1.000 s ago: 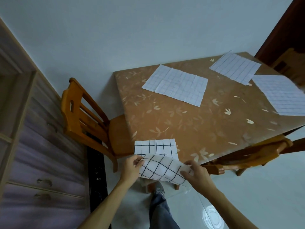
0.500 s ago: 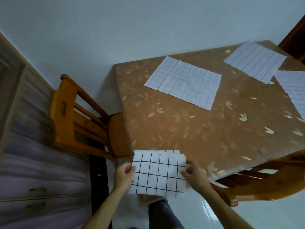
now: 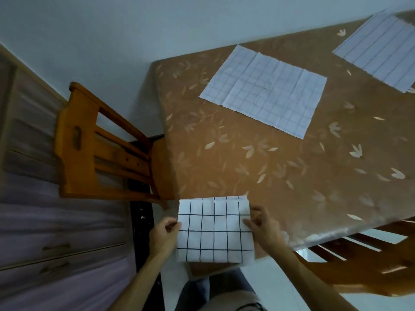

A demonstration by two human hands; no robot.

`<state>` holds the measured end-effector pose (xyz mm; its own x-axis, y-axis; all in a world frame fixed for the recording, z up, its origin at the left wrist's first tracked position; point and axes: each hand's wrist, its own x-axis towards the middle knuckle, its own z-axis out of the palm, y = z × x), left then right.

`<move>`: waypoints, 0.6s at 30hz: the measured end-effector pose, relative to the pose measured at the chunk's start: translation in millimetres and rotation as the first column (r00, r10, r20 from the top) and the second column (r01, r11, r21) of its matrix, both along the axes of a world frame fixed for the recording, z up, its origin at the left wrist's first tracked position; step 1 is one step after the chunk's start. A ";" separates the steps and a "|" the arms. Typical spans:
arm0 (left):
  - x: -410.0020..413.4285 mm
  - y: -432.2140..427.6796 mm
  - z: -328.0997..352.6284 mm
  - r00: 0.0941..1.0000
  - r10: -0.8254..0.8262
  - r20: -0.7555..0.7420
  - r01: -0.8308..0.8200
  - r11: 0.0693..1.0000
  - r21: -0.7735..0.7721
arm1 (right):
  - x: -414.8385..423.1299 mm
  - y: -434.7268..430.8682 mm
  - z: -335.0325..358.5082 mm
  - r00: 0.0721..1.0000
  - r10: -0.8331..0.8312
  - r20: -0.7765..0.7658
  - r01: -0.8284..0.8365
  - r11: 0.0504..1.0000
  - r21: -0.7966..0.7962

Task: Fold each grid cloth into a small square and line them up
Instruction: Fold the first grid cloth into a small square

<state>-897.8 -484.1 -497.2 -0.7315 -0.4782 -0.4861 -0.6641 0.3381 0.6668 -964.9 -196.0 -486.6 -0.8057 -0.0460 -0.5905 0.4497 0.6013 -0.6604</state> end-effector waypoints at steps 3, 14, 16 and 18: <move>0.0 -3.7 -2.1 1.000 0.022 0.015 -0.022 0.999 0.030 | 1.6 -4.6 -2.6 0.997 -0.026 -0.073 0.024 0.999 -0.021; 7.3 -15.7 -15.8 1.000 0.025 -0.005 -0.025 0.996 0.082 | 53.8 -24.2 -8.1 0.884 0.188 -0.427 -0.038 0.941 0.336; 4.4 -15.4 -18.0 0.997 0.053 -0.056 -0.049 0.996 0.076 | 63.3 -28.7 -7.5 0.803 0.323 -0.501 -0.097 0.900 0.426; 1.7 -11.6 -18.1 0.995 0.059 -0.075 -0.053 0.995 0.079 | 72.3 -36.0 -10.6 0.729 0.442 -0.522 -0.201 0.868 0.454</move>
<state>-896.1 -495.7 -515.3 -0.7414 -0.4828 -0.4661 -0.6260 0.2475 0.7395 -892.6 -231.9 -497.3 -0.9646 -0.2623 -0.0263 -0.2247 0.8704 -0.4382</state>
